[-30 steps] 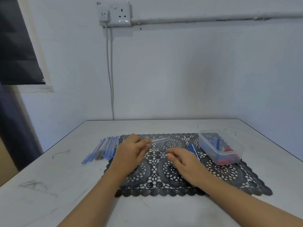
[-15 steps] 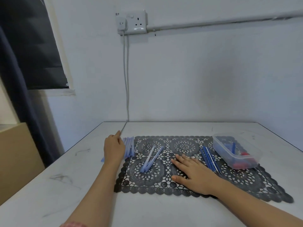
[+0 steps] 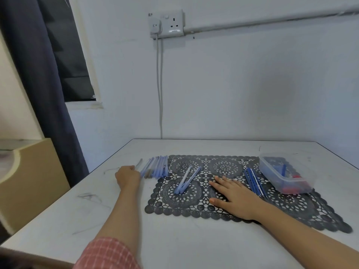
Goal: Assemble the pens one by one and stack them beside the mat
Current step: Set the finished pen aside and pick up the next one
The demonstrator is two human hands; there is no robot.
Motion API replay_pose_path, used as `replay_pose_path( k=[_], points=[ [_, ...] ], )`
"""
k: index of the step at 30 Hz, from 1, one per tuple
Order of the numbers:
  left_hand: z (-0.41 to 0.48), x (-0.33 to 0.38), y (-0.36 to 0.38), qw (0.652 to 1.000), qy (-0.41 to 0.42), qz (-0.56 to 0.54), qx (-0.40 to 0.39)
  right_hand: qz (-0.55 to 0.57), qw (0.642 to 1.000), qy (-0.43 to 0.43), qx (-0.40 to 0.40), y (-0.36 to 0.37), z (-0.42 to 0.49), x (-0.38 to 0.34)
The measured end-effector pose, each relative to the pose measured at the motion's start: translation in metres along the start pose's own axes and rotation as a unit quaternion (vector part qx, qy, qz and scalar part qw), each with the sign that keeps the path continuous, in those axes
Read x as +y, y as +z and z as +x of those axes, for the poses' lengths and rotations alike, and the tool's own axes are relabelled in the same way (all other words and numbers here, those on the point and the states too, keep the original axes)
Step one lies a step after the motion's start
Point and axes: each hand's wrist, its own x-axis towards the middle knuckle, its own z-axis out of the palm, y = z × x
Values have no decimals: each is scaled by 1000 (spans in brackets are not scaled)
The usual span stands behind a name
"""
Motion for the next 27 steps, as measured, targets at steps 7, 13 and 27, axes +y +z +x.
replay_pose_path(
  k=[7, 13, 27],
  points=[
    [-3, 1, 1, 1000, -4, -6, -4, 1, 1000, 0, 2, -1, -1, 0],
    [0, 1, 6, 999, 1, 35, -13, 0, 1000, 3, 3, 1, 1, 1],
    [-2, 0, 13, 998, 43, 53, -16, 24, 999, 30, 10, -13, 4, -7]
  ],
)
